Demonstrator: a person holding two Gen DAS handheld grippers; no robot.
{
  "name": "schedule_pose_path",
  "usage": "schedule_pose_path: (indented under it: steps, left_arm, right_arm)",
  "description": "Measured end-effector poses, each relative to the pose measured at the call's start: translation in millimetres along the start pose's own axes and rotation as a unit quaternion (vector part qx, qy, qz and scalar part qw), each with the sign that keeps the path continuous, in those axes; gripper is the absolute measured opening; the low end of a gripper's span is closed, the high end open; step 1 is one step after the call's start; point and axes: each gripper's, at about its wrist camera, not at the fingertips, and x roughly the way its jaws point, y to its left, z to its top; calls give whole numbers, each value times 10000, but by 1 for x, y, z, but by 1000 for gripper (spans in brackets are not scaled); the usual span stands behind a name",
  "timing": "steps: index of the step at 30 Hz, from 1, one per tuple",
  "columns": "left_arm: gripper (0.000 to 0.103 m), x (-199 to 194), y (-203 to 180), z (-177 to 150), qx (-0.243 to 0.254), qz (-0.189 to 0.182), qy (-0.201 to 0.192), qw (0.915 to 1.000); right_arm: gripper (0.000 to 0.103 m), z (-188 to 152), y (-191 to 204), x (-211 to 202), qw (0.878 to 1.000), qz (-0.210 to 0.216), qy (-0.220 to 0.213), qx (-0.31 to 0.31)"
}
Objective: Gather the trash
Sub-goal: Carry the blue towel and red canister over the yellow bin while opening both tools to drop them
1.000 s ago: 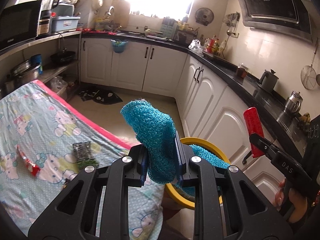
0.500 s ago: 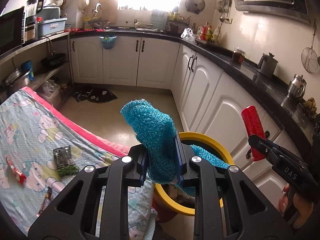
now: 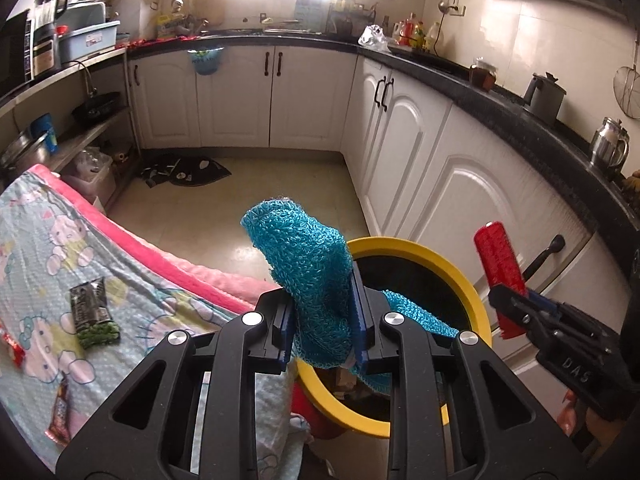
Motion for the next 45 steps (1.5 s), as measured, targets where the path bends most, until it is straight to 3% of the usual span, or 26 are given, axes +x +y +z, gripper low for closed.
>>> schedule_pose_path:
  steps: [14, 15, 18, 20, 24, 26, 28, 45]
  left_arm:
    - [23, 31, -2, -10, -46, -90, 332, 9994]
    - [26, 31, -2, -11, -68, -99, 344, 9993]
    - [40, 31, 3, -12, -153, -62, 363, 9992]
    - [48, 29, 7, -12, -202, -39, 345, 9992]
    - [65, 19, 17, -12, -316, 2, 279, 9991]
    - [82, 11, 23, -12, -359, 70, 211, 9991]
    - [92, 5, 27, -11, -413, 90, 160, 9990]
    - [92, -62, 73, -14, -778, 441, -362, 9953]
  right_arm:
    - [31, -14, -12, 26, 9991, -232, 252, 242]
    - [31, -12, -12, 28, 9990, -244, 262, 286]
    - [48, -12, -16, 26, 9986, -345, 210, 342]
    - [50, -12, -17, 24, 9986, -342, 170, 376]
    - [64, -12, -18, 21, 9983, -368, 87, 450]
    - [66, -12, -15, 20, 9984, -376, 67, 424]
    - [71, -11, -13, 18, 9985, -383, 26, 401]
    - [81, -1, 20, -17, 9990, -77, -439, 80]
